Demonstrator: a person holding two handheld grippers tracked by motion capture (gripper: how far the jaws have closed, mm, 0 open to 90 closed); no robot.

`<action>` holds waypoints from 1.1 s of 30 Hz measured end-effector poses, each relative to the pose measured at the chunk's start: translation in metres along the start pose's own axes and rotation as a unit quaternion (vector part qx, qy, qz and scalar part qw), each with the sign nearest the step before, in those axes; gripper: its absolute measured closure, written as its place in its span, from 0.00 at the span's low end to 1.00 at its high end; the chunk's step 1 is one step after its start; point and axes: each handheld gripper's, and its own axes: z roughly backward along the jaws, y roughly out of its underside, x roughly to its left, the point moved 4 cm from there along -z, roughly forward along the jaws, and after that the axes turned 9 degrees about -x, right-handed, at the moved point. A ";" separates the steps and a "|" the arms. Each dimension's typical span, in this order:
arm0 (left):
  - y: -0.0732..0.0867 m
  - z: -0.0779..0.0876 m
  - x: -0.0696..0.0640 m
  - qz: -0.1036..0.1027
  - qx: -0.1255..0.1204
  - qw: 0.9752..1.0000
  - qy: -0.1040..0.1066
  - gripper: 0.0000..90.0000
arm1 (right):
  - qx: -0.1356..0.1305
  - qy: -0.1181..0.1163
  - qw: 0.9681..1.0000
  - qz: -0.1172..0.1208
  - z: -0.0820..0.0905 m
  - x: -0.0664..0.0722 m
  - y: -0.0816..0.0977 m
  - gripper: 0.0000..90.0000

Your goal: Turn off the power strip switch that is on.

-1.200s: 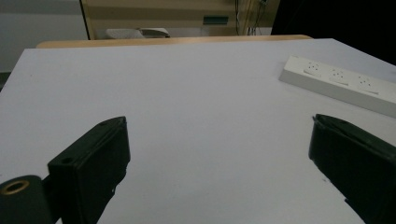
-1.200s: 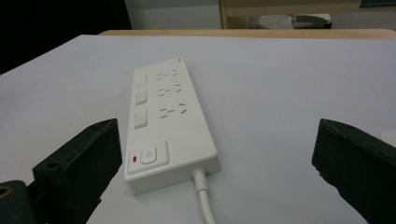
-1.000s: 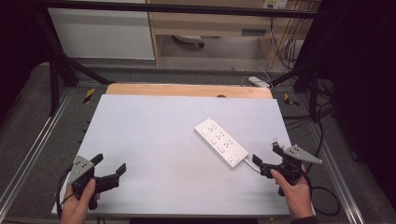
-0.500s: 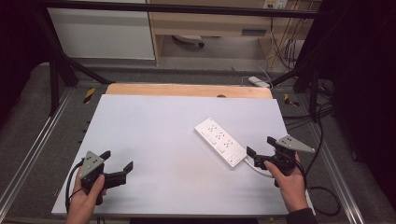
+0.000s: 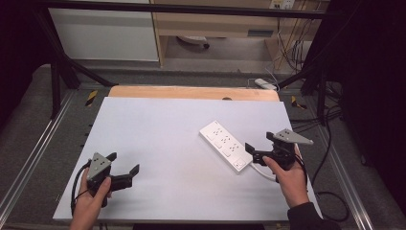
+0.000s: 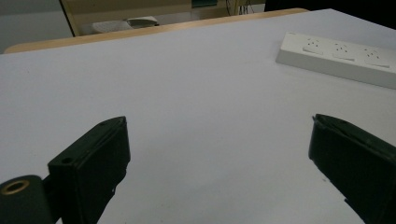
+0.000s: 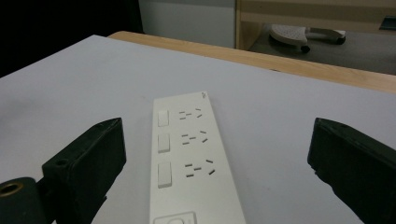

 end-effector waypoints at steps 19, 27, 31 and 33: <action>0.002 0.003 0.000 -0.004 0.004 1.000 0.000 0.06 | -0.009 -0.009 1.000 0.014 -0.011 0.005 -0.023 0.06; 0.002 0.006 0.000 -0.003 0.004 1.000 0.000 0.06 | -0.013 -0.023 0.999 0.029 -0.023 0.016 -0.033 0.26; 0.002 0.007 0.000 -0.002 0.003 1.000 0.000 0.06 | -0.022 -0.029 0.999 0.038 -0.029 0.023 -0.037 0.42; 0.002 0.006 0.000 -0.003 0.005 1.000 0.002 0.06 | -0.021 -0.029 0.998 0.043 -0.031 0.024 -0.037 0.46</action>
